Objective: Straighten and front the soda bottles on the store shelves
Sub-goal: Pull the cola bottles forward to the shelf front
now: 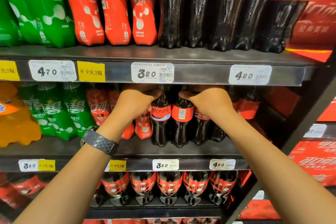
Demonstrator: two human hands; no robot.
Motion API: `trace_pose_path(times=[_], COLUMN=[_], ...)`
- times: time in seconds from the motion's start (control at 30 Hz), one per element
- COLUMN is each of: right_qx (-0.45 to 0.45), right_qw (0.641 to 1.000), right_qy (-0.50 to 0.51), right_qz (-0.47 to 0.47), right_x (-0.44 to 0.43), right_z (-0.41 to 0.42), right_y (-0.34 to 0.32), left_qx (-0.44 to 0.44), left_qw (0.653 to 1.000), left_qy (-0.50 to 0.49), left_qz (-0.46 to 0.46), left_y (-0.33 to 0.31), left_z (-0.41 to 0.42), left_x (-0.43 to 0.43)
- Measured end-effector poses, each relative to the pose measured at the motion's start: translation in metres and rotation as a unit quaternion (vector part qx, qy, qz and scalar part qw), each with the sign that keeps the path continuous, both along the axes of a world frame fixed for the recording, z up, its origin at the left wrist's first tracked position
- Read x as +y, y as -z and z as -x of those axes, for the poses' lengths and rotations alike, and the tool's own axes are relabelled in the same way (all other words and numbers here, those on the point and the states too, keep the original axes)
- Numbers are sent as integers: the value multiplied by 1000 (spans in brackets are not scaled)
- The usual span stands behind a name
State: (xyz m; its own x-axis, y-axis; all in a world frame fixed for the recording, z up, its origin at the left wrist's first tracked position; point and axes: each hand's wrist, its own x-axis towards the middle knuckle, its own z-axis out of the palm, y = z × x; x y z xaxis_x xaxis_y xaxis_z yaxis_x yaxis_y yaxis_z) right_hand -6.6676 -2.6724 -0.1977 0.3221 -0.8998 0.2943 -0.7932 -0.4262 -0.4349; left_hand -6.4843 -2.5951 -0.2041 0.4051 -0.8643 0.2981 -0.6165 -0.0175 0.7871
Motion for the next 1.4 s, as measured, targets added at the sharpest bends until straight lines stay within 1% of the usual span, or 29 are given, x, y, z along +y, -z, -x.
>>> trace_pose_path(times=[0.03,0.07,0.13,0.17,0.2,0.27,0.33,0.4,0.47,0.53,0.57,0.63,0.67,0.7,0.73,0.87,0.93,0.97,1.0,1.03,1.07,1.1,1.17,1.2,1.23,1.3,1.33,1.37,1.4], right_qx=[-3,-19,-85,-113,-132,-163,-184,-171,-147,-120,-95,-17,23,50,59,43,94,98,69,20,-26,-47,-41,-26,-4,19,-1,-41,-85], right_qw=[1000,999,994,990,986,979,973,977,981,985,991,1000,998,996,995,999,995,995,997,999,999,999,999,1000,1000,997,995,995,995], right_qy=[-9,-20,-50,-57,-50,-17,1,-2,-2,9,11,9,1,-2,1,23,8,-2,-5,-3,3,8,8,2,-2,-8,-16,-25,-28], right_qz=[12,19,46,63,85,125,136,126,123,122,94,-4,-52,-77,-79,3,-9,-19,-30,-40,-35,-15,17,15,-2,-74,-99,-92,-38], right_x=[3,5,4,4,4,3,-1,-8,-14,-20,-23,-29,-31,-31,-31,-28,-29,-29,-29,-27,-26,-26,-26,-26,-27,-26,-25,-23,-20], right_z=[3,9,29,41,52,67,75,78,76,70,67,60,57,55,53,56,58,58,58,58,56,54,51,50,51,54,57,60,63], right_y=[-1,-1,4,9,14,21,25,23,19,13,10,7,7,7,7,3,1,2,2,2,2,2,1,0,-1,-4,-3,1,6], left_qx=[-11,-42,-120,-142,-159,-201,-240,-250,-255,-281,-298,-326,-331,-331,-329,-327,-333,-337,-341,-341,-336,-333,-344,-348,-351,-352,-348,-341,-334], left_qw=[1000,996,977,972,971,969,960,958,960,955,951,943,941,941,942,944,942,940,939,939,941,942,939,937,936,935,937,939,942], left_qy=[-21,-55,-111,-100,-70,-13,-4,-20,-33,-41,-45,-53,-55,-55,-51,-30,-22,-16,-11,-9,-10,-14,-12,-5,2,10,13,18,24], left_qz=[19,58,139,158,163,146,143,136,111,83,67,49,51,51,40,-35,-44,-46,-48,-48,-45,-39,-27,-25,-29,-38,-37,-31,-21], left_y=[2,5,14,18,22,26,25,20,16,13,12,10,10,9,8,3,0,-2,-3,-4,-5,-5,-4,-3,-4,-6,-6,-4,-2], left_z=[4,7,16,24,31,43,51,60,67,75,78,82,82,81,79,69,66,66,65,65,66,67,71,72,72,67,65,64,63], left_x=[3,7,18,22,24,19,8,-3,-13,-21,-24,-28,-29,-30,-31,-33,-33,-33,-33,-33,-32,-31,-31,-31,-32,-32,-31,-29,-27])
